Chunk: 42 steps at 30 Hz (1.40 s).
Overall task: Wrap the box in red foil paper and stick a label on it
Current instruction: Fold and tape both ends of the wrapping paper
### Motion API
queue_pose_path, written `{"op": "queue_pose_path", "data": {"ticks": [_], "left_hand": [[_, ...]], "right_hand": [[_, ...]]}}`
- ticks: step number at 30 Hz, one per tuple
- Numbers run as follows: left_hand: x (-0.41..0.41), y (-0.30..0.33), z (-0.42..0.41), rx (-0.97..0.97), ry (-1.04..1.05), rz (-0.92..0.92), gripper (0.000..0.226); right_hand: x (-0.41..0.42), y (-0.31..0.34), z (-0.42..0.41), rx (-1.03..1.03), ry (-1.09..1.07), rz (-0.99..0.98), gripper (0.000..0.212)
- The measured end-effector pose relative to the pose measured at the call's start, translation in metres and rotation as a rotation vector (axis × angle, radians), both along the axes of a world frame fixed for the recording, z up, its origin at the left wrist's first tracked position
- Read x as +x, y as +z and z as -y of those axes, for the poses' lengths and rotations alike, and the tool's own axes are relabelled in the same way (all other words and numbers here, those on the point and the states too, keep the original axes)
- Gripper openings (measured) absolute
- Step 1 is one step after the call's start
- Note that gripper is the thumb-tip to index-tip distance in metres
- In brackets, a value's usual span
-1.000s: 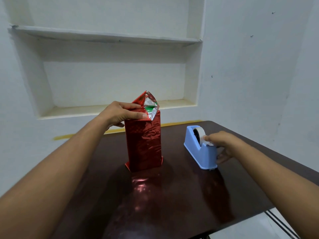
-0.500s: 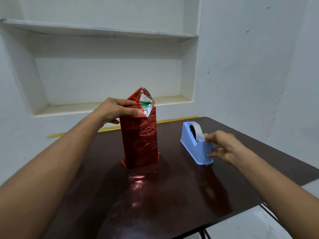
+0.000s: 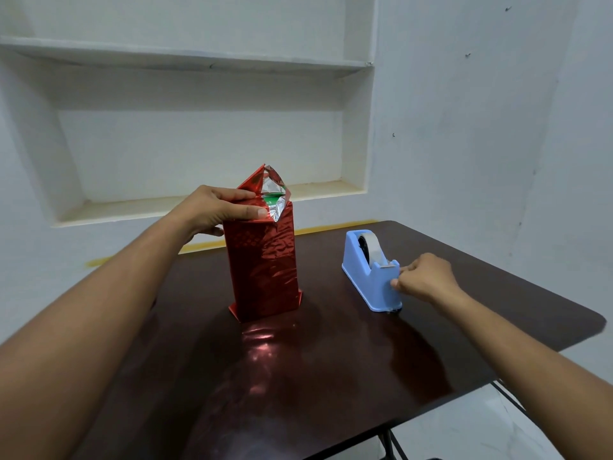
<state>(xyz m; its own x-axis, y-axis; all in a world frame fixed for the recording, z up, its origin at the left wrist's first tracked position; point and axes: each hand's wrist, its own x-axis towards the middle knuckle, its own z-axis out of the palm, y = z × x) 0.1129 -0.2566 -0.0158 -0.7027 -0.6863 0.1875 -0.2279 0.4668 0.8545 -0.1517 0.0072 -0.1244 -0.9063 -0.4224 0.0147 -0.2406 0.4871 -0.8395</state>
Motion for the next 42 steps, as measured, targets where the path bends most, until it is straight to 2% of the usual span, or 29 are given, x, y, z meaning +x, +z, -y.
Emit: {"op": "queue_pose_path", "data": {"ticks": [2, 4, 6, 8, 10, 13, 17, 18, 21, 28, 33, 42], "left_hand": [[-0.001, 0.000, 0.001, -0.005, -0.006, 0.000, 0.091], [-0.001, 0.000, 0.002, -0.011, -0.005, 0.004, 0.091], [-0.002, -0.001, 0.004, -0.015, -0.004, 0.006, 0.093], [-0.002, -0.002, 0.007, -0.018, 0.000, 0.002, 0.098], [-0.003, -0.002, 0.009, -0.016, 0.002, 0.002, 0.099], [-0.003, -0.002, 0.009, -0.010, 0.005, -0.003, 0.093], [-0.003, -0.002, 0.005, 0.001, 0.017, 0.012, 0.065], [-0.002, -0.001, 0.005, 0.001, 0.024, 0.010, 0.065], [-0.003, -0.002, 0.005, 0.002, 0.036, 0.009, 0.071], [-0.003, -0.003, 0.007, -0.014, 0.029, -0.004, 0.066], [-0.005, -0.004, 0.008, -0.005, 0.023, -0.009, 0.065], [-0.007, -0.004, 0.012, -0.006, 0.023, -0.009, 0.070]], "right_hand": [[0.000, -0.004, -0.005, 0.025, 0.071, -0.018, 0.015], [0.003, -0.003, -0.008, -0.049, 0.104, 0.067, 0.014], [0.006, 0.005, -0.011, -0.100, 0.119, 0.016, 0.011], [0.018, 0.021, -0.013, -0.199, 0.151, -0.022, 0.009], [0.035, 0.039, -0.011, -0.337, 0.243, 0.046, 0.008], [0.065, 0.072, -0.003, -0.463, 0.381, 0.196, 0.010], [0.093, 0.109, 0.026, -0.489, 0.442, 0.167, 0.010], [0.099, 0.118, 0.038, -0.498, 0.453, 0.134, 0.010], [0.114, 0.142, 0.070, -0.470, 0.483, 0.067, 0.023], [0.125, 0.166, 0.131, -0.253, 0.440, -0.034, 0.022], [0.126, 0.172, 0.144, -0.200, 0.410, -0.097, 0.037], [0.119, 0.168, 0.159, -0.091, 0.382, -0.120, 0.033]]}}
